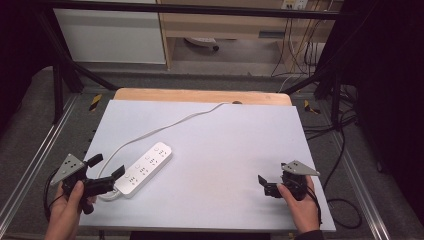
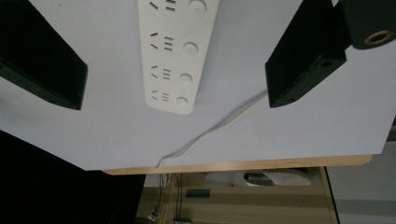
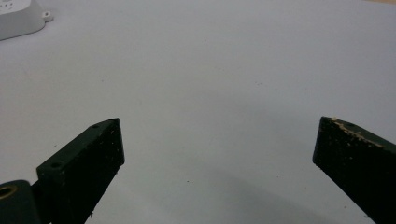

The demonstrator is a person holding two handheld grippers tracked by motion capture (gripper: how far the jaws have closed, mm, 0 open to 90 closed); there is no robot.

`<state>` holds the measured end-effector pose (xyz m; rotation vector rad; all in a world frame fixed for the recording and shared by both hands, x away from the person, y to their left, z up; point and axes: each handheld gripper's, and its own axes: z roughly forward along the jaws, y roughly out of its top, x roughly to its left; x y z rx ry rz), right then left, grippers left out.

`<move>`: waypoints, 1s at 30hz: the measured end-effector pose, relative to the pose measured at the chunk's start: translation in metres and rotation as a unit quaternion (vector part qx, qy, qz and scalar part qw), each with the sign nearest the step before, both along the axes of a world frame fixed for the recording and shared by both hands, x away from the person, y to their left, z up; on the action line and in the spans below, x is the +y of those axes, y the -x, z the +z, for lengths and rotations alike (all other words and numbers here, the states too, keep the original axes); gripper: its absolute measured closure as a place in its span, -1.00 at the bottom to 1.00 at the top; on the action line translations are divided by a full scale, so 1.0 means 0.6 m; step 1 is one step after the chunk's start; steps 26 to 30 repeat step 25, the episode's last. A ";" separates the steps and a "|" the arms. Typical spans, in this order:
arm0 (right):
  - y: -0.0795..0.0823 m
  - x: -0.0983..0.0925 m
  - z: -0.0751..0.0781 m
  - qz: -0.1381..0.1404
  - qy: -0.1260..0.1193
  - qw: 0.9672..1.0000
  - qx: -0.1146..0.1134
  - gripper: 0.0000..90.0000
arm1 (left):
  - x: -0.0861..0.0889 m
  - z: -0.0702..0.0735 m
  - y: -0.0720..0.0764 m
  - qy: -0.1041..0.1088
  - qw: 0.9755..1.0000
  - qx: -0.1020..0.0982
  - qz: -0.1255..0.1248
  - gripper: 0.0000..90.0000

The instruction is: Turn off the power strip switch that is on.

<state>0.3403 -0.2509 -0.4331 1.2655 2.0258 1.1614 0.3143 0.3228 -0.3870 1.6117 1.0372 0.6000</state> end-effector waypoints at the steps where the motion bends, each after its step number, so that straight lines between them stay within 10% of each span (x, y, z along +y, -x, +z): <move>1: 0.000 0.000 0.000 -0.002 -0.001 1.000 0.001 -0.94 | 0.003 -0.001 0.000 0.000 1.000 -0.001 0.000 -0.87; 17: -0.003 -0.003 -0.009 -0.012 0.017 1.000 -0.006 -0.94 | 0.045 -0.040 -0.021 -0.012 0.998 0.042 0.037 -0.87; 25: -0.023 -0.007 -0.043 -0.038 0.051 0.996 0.055 -0.94 | 0.038 -0.055 -0.030 -0.026 0.997 0.063 0.036 -0.85; 30: -0.023 -0.007 -0.043 -0.038 0.051 0.996 0.055 -0.94 | 0.038 -0.055 -0.030 -0.026 0.997 0.063 0.036 -0.85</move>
